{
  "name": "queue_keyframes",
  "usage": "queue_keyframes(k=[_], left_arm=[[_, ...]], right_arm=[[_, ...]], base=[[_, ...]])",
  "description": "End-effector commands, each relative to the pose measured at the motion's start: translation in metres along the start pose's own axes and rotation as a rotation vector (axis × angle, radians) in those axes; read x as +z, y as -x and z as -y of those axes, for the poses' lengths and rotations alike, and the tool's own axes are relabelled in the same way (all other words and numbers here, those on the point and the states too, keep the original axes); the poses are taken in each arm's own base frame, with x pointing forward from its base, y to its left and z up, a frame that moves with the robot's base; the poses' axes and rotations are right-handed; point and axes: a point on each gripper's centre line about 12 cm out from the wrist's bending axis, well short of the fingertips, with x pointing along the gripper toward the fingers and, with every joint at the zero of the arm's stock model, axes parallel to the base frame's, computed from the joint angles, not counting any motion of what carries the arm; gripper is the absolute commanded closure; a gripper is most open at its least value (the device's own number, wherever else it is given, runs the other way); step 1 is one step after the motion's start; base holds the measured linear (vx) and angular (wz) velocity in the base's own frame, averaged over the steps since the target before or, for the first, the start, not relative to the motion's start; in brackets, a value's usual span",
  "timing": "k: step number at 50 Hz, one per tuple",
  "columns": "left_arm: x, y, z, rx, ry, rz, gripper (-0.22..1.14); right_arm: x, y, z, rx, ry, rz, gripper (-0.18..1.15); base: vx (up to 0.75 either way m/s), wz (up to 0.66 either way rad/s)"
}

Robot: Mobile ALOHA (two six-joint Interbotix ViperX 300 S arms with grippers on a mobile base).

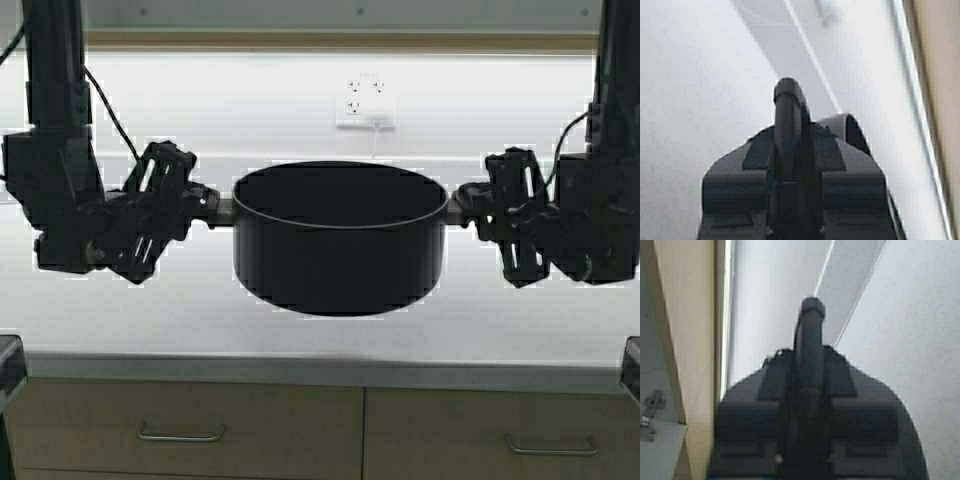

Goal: Open the cabinet, put the pot inside, then close it

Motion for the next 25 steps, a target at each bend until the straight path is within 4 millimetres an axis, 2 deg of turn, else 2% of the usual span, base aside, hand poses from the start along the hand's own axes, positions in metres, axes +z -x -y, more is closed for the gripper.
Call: queue_keyframes(k=[1,9,16,25], left_arm=[[0.014,0.01,0.048,-0.111,-0.016,0.018,0.89],[0.03,0.014,0.079,-0.138,0.001,0.027,0.89],[0.041,0.01,0.104,-0.122,0.002,0.013,0.89],[0.056,0.004,0.136,-0.145,-0.009,0.017,0.89]], right_arm=[[-0.004,0.002,-0.054,0.127,0.044,0.002,0.89],[0.004,0.013,-0.085,0.175,0.043,0.028,0.89],[0.009,0.02,-0.104,0.188,0.04,0.036,0.89],[0.017,0.021,-0.135,0.235,0.037,0.05,0.89]], base=[[0.0,0.0],[0.0,0.0],[0.0,0.0],[0.0,0.0]])
